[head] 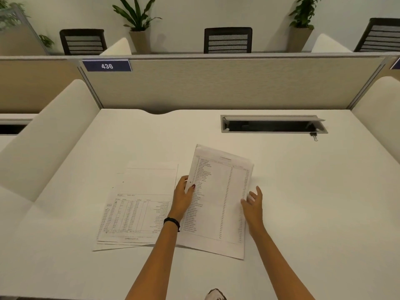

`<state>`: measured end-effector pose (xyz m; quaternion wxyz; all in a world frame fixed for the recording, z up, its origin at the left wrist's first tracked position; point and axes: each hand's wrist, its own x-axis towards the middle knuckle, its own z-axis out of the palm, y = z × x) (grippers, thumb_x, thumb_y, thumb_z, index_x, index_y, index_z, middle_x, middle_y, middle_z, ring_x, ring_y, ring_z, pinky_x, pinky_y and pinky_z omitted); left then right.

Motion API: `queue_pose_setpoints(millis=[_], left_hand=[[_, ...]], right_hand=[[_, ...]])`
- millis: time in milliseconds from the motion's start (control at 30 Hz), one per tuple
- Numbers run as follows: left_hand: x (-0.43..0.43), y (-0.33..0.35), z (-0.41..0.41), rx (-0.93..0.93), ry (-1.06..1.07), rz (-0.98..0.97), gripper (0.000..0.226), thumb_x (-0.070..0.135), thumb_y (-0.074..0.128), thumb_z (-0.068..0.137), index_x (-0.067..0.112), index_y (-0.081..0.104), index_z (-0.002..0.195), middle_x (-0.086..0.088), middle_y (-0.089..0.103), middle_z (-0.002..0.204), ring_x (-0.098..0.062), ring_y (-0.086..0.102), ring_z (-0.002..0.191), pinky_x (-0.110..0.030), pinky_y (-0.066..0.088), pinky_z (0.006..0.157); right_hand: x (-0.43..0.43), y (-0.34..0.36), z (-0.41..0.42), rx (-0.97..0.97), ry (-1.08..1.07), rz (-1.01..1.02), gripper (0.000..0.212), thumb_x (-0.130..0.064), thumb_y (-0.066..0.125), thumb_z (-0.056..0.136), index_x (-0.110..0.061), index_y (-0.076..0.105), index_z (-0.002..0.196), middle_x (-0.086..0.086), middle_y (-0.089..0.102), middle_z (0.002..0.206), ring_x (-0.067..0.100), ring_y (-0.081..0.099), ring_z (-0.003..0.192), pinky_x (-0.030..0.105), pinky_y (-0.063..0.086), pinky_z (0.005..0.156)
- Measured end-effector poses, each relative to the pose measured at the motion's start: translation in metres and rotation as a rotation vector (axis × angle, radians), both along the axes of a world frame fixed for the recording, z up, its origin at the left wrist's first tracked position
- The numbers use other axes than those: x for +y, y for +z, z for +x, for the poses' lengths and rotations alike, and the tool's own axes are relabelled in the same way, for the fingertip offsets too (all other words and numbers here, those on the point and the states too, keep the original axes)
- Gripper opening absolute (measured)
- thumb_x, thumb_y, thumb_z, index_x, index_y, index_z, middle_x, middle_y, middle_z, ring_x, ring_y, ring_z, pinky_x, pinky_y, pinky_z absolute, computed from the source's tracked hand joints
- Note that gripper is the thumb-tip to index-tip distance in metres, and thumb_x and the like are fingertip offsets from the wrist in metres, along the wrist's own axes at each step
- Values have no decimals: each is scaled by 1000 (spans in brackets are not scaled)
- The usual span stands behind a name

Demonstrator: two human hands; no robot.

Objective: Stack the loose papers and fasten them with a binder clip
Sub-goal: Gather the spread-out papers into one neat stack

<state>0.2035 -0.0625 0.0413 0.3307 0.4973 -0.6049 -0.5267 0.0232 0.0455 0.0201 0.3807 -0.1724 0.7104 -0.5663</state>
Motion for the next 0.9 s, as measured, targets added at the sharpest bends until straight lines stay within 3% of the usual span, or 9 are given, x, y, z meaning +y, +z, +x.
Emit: queue_pose_setpoints(millis=[100, 267, 400, 600, 767, 900], left_hand=[[-3, 17, -5, 27, -12, -42, 23, 16, 47, 94, 19, 44, 117, 1, 57, 112, -12, 60, 96, -14, 53, 68], [-7, 46, -18, 97, 23, -143, 18, 20, 46, 95, 29, 43, 111, 3, 59, 112, -13, 61, 98, -16, 53, 68], [-9, 70, -31, 165, 95, -268, 19, 18, 45, 95, 23, 43, 114, 8, 56, 107, -8, 59, 97, -15, 55, 71], [-3, 84, -45, 208, 189, -319, 27, 13, 48, 93, 9, 41, 119, 11, 52, 102, -5, 56, 90, -8, 53, 71], [6, 72, -47, 244, 165, -243, 39, 15, 52, 91, 28, 33, 124, 6, 48, 119, 0, 51, 101, -10, 50, 76], [10, 73, -50, 231, 164, -251, 35, 14, 50, 92, 31, 33, 118, 4, 47, 120, -2, 51, 99, -16, 51, 81]], right_hand=[[-5, 11, -8, -80, -36, -10, 54, -4, 50, 90, -18, 32, 138, 10, 51, 129, 22, 54, 104, 34, 46, 84], [-15, 45, -13, 4, -100, -173, 28, 1, 50, 87, -11, 53, 112, 9, 63, 112, 12, 62, 88, 21, 52, 68], [-24, 74, -18, 76, -145, -307, 22, -1, 54, 87, -10, 56, 107, 7, 67, 104, 15, 65, 90, 27, 55, 78], [-25, 92, -17, 212, -93, -396, 19, -7, 54, 90, -14, 55, 107, -3, 63, 100, 8, 61, 93, 17, 54, 79], [-24, 84, -14, 266, -26, -327, 23, -11, 55, 90, -12, 55, 113, 4, 63, 109, 19, 61, 100, 29, 54, 85], [-27, 85, -13, 288, -26, -272, 26, -13, 52, 92, -4, 55, 116, 13, 63, 112, 28, 59, 101, 40, 53, 88]])
